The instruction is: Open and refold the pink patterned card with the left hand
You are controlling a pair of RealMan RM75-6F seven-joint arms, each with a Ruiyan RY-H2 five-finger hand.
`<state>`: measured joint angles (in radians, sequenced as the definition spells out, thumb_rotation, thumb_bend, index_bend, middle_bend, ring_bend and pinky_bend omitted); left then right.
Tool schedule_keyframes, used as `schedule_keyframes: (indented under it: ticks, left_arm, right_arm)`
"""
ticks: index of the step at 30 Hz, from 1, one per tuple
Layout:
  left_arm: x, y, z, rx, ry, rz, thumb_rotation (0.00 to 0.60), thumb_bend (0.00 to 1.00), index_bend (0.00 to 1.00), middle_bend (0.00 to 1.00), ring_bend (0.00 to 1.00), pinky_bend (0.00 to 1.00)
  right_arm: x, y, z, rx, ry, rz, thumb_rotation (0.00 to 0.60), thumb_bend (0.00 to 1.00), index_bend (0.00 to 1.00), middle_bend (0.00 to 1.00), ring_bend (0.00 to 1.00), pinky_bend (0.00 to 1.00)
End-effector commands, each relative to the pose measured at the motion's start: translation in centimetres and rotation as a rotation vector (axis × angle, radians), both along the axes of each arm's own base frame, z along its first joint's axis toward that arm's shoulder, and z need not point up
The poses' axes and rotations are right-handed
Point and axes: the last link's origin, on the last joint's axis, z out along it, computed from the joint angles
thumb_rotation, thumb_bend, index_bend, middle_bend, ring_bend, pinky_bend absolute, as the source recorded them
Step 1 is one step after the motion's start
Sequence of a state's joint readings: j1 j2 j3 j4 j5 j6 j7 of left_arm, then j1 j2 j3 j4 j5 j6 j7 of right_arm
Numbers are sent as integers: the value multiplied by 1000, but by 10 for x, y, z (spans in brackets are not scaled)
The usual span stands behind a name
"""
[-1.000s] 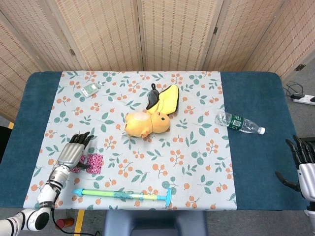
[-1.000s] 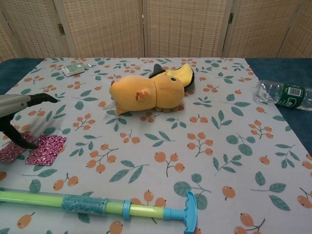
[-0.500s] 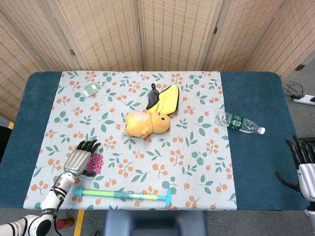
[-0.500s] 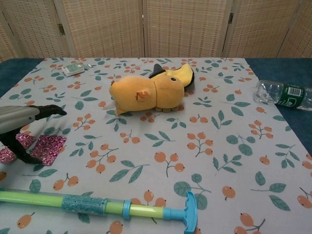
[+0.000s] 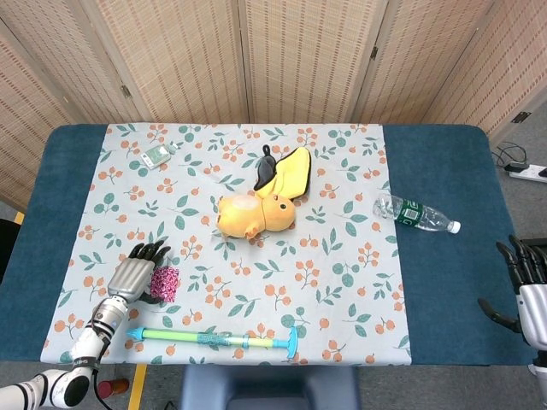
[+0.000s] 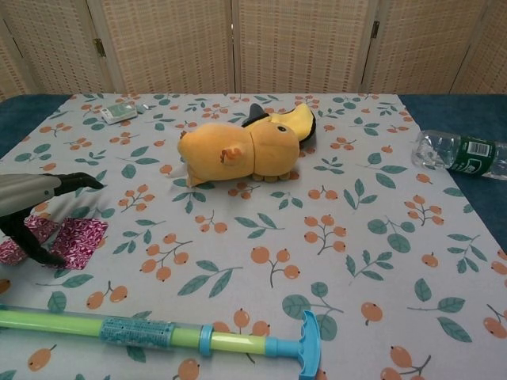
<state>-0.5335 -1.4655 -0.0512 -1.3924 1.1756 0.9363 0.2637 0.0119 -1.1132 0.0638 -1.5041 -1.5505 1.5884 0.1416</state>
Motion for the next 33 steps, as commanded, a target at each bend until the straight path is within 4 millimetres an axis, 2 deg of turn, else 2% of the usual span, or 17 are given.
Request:
schedule_keyframes:
  ticks: [1,7,14,26,33]
  left_arm:
    - [1,-1,3,15,-5,-4,600,89,55,0,0,0]
    - [4,-10,2,4,-5,-21,600,89,54,0,0,0]
    - [2,-9,0,-1,4,-9,600,90,53,0,0,0]
    - [-3,5,1,9,12,22,600,90,51,0,0,0]
    - [-5,21,2,22,24,41,600,90,51,0,0,0]
  right_arm:
    - [0,0,0,3,0,-1,600,230,0,0,0,0]
    - [-1,-1,-1,6,-1,-3,600,230,0,0,0,0]
    - [-2,-1,-1,4,-1,-7,600,230,0,0,0,0]
    - [-3,-1,-1,6,-2,-11,600,230,0,0,0,0]
    - [-3,-1,-1,2,-3,-14,600,230,0,0,0,0]
